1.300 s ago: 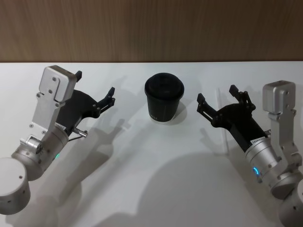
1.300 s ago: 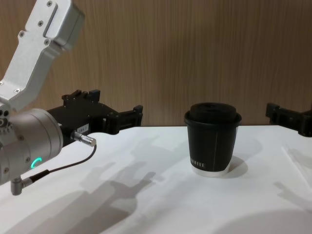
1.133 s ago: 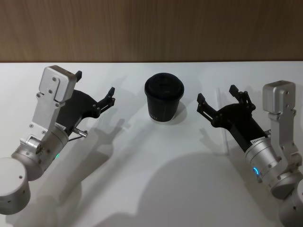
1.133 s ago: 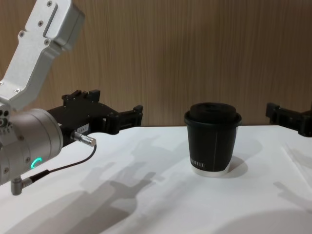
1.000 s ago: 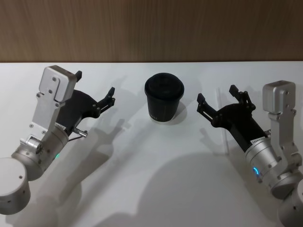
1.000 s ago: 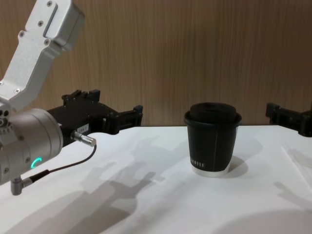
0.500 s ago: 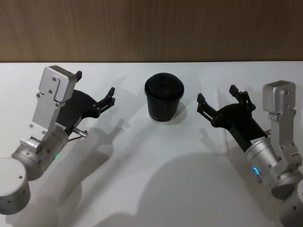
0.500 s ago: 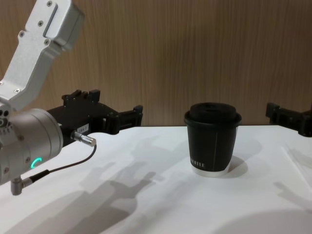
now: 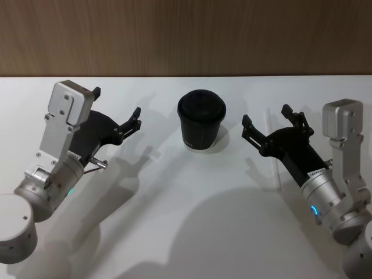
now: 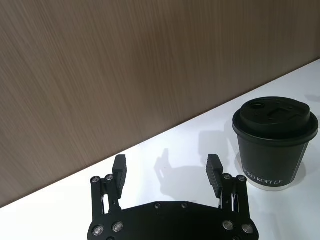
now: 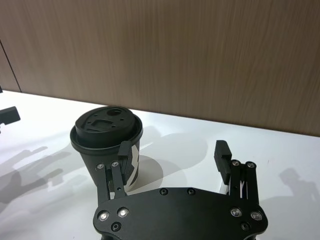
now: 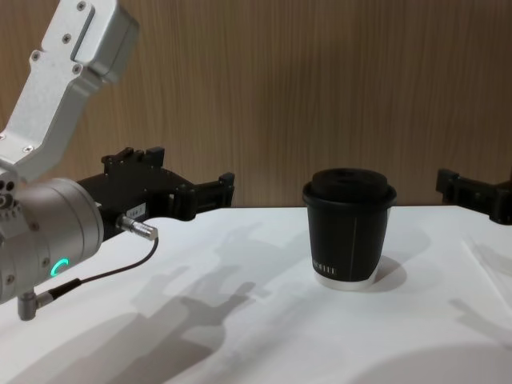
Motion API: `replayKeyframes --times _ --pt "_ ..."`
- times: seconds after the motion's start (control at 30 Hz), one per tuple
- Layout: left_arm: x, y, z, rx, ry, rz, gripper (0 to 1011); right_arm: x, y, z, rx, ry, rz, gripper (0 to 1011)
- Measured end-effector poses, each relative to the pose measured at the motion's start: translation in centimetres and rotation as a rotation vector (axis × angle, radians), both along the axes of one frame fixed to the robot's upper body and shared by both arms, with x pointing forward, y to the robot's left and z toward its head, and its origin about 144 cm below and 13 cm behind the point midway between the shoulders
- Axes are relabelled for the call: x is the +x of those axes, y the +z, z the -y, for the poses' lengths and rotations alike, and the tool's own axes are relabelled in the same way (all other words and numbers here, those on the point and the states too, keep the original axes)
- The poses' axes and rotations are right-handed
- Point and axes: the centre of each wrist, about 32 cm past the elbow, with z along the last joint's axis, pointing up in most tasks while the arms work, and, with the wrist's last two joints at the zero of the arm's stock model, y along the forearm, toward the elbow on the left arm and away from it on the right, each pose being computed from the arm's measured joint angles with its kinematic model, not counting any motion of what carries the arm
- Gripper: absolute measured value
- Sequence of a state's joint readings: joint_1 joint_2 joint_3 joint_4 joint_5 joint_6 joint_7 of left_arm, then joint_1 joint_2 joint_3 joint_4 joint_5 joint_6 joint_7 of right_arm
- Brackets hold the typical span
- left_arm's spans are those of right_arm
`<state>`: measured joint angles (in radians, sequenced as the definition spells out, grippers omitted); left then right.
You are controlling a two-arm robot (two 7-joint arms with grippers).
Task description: Pick up the straw with one hand, pass it to the other hand, and insert it into the cup.
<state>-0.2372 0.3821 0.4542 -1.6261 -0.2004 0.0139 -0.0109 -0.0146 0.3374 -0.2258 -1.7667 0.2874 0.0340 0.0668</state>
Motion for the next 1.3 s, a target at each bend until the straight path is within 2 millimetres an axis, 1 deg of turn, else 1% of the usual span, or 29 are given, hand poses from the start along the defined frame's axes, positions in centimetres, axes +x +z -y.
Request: replayKeyframes --times 0.7,1.3 --pt "0.0 0.0 0.0 0.0 0.0 0.0 1002 0.0 0.0 0.0 0.0 -0.002 -0.001 1001" --pt "0.0 0.0 0.0 0.0 0.0 0.0 1003 0.2 -1.0 1.2 -0.001 -0.033 -0.077 1001"
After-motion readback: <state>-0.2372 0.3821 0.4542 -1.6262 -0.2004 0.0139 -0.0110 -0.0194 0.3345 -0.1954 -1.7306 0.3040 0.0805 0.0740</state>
